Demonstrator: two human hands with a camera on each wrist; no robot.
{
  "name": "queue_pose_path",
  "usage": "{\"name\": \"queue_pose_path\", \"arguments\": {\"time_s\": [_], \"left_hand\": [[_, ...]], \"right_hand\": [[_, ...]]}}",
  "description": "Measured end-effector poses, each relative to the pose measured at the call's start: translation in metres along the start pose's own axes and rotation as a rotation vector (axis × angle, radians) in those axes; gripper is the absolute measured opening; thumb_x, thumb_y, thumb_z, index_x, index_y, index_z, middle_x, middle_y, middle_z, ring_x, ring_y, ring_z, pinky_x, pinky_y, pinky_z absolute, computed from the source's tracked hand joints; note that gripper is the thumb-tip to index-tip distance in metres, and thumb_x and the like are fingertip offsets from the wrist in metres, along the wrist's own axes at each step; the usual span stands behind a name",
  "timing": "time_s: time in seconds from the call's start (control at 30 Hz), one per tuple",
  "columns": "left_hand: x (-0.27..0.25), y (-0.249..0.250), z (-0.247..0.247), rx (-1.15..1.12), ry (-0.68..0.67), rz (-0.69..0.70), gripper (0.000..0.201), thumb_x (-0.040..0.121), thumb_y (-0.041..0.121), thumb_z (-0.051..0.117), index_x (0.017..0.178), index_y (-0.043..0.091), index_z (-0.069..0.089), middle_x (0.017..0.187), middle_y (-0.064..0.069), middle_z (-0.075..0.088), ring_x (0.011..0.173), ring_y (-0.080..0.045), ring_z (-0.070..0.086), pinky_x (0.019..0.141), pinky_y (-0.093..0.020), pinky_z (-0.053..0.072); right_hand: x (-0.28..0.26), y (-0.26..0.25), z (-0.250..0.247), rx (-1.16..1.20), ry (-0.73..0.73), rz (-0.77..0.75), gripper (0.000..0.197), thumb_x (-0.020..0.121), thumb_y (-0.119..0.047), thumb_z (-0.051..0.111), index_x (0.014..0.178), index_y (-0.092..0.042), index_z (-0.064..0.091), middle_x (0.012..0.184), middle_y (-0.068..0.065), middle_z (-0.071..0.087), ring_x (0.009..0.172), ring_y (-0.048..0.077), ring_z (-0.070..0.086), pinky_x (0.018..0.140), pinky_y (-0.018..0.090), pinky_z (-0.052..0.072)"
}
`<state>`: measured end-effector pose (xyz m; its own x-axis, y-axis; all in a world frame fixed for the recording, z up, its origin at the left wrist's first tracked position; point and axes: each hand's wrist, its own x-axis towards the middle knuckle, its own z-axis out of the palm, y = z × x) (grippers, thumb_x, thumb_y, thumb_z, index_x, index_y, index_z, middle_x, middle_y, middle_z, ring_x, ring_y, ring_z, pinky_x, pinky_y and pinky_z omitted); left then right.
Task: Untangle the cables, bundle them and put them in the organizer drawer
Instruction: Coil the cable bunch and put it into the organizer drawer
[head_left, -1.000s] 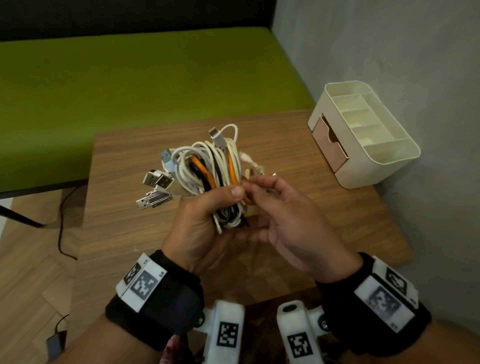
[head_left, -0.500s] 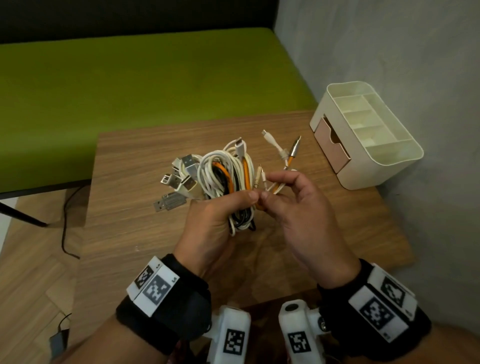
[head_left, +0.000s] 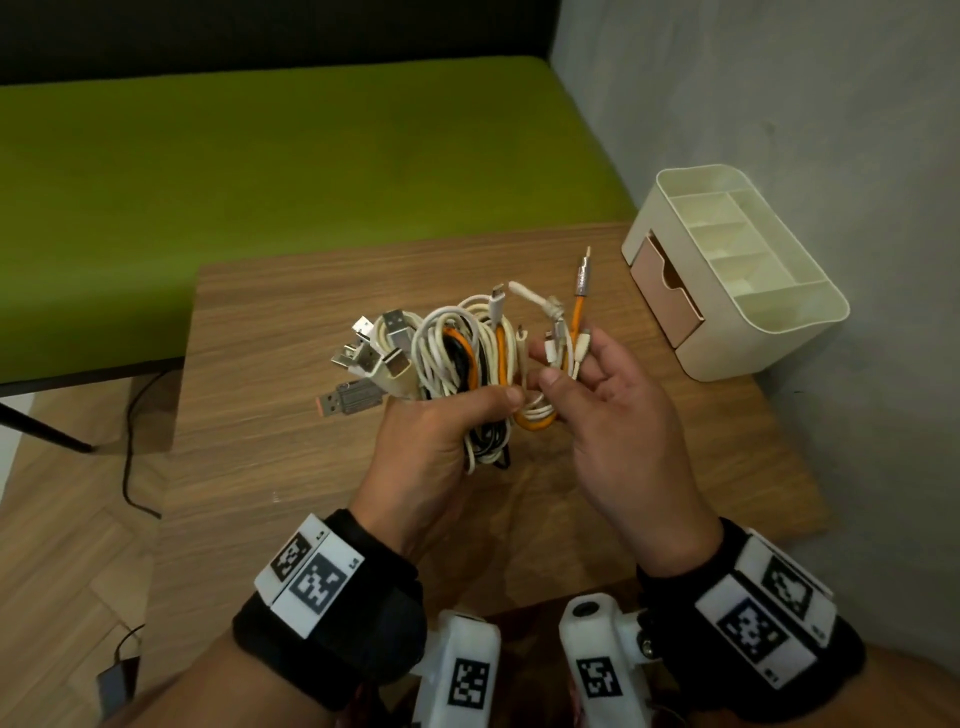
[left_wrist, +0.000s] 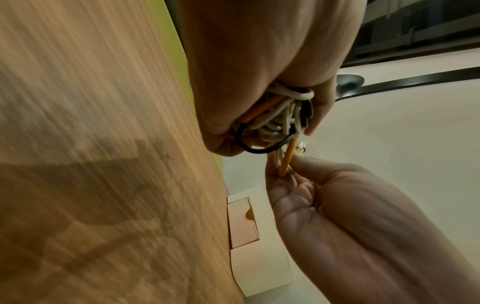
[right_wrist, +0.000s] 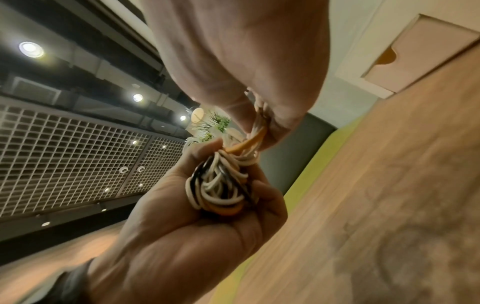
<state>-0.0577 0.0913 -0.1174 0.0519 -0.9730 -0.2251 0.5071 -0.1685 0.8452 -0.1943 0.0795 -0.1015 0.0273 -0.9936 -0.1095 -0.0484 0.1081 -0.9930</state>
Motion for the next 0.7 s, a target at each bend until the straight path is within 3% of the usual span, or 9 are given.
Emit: {"name": "queue_pose_path", "arguments": {"time_s": [0.1,0.23,0.4,0.5,0.57,0.63,0.67,0.7], "left_hand": [[0.001,0.001,-0.002,0.088,-0.015,0.006,0.036,0.070,0.002,0.072,0.106,0.006,0.073,0.111,-0.016,0.073,0.107,-0.032,0.068,0.098,-0.052,0.050],[0.001,0.002,0.000,0.149,-0.035,-0.012,0.034,0.070,0.003,0.073,0.104,0.006,0.072,0.108,-0.018,0.072,0.107,-0.037,0.067,0.098,-0.062,0.047],[0.001,0.001,0.002,0.093,-0.040,-0.061,0.034,0.068,-0.004,0.068,0.102,0.001,0.070,0.101,-0.021,0.071,0.097,-0.039,0.068,0.085,-0.046,0.054],[0.000,0.004,0.002,0.030,-0.066,-0.128,0.037,0.067,-0.004,0.067,0.104,-0.002,0.070,0.098,-0.022,0.071,0.090,-0.034,0.069,0.077,-0.040,0.057],[0.000,0.006,0.000,0.003,-0.099,-0.166,0.038,0.066,-0.005,0.069,0.104,-0.002,0.070,0.095,-0.021,0.071,0.085,-0.032,0.070,0.072,-0.036,0.058],[0.000,0.009,-0.001,-0.030,-0.140,-0.206,0.040,0.066,-0.005,0.072,0.106,-0.002,0.070,0.095,-0.021,0.070,0.083,-0.030,0.070,0.068,-0.034,0.058],[-0.001,0.011,-0.002,-0.046,-0.165,-0.221,0.041,0.067,-0.004,0.072,0.108,-0.001,0.069,0.096,-0.021,0.070,0.083,-0.029,0.071,0.067,-0.033,0.058],[-0.002,0.012,-0.001,-0.055,-0.186,-0.230,0.042,0.068,-0.003,0.072,0.110,0.000,0.069,0.099,-0.021,0.070,0.086,-0.029,0.071,0.069,-0.033,0.058]], "right_hand": [[-0.001,0.001,0.000,-0.210,-0.056,-0.024,0.046,0.100,-0.012,0.053,0.145,-0.021,0.048,0.124,-0.009,0.068,0.115,0.002,0.063,0.101,0.033,0.051],[-0.005,0.002,0.000,-0.351,-0.087,-0.033,0.050,0.102,-0.019,0.049,0.149,-0.031,0.040,0.132,-0.012,0.062,0.117,-0.001,0.059,0.102,0.029,0.050],[-0.010,0.002,0.007,-0.378,-0.092,-0.002,0.047,0.104,-0.025,0.045,0.149,-0.036,0.039,0.123,-0.017,0.064,0.109,-0.005,0.059,0.094,0.020,0.048],[-0.011,-0.001,0.010,-0.330,-0.108,0.049,0.047,0.104,-0.027,0.044,0.150,-0.036,0.038,0.123,-0.024,0.059,0.101,-0.020,0.052,0.082,0.001,0.040],[-0.013,-0.004,0.009,-0.331,-0.121,0.076,0.046,0.104,-0.029,0.043,0.149,-0.037,0.038,0.124,-0.029,0.055,0.096,-0.027,0.047,0.077,-0.004,0.037],[-0.016,-0.008,0.009,-0.355,-0.131,0.088,0.045,0.104,-0.032,0.041,0.149,-0.037,0.036,0.122,-0.034,0.052,0.101,-0.026,0.046,0.085,-0.002,0.037],[-0.017,-0.009,0.009,-0.373,-0.139,0.084,0.045,0.105,-0.033,0.040,0.150,-0.036,0.035,0.129,-0.032,0.050,0.114,-0.020,0.045,0.098,0.005,0.036],[-0.017,-0.009,0.009,-0.396,-0.149,0.076,0.045,0.105,-0.033,0.038,0.150,-0.035,0.033,0.143,-0.026,0.045,0.132,-0.009,0.039,0.113,0.020,0.032]]}}
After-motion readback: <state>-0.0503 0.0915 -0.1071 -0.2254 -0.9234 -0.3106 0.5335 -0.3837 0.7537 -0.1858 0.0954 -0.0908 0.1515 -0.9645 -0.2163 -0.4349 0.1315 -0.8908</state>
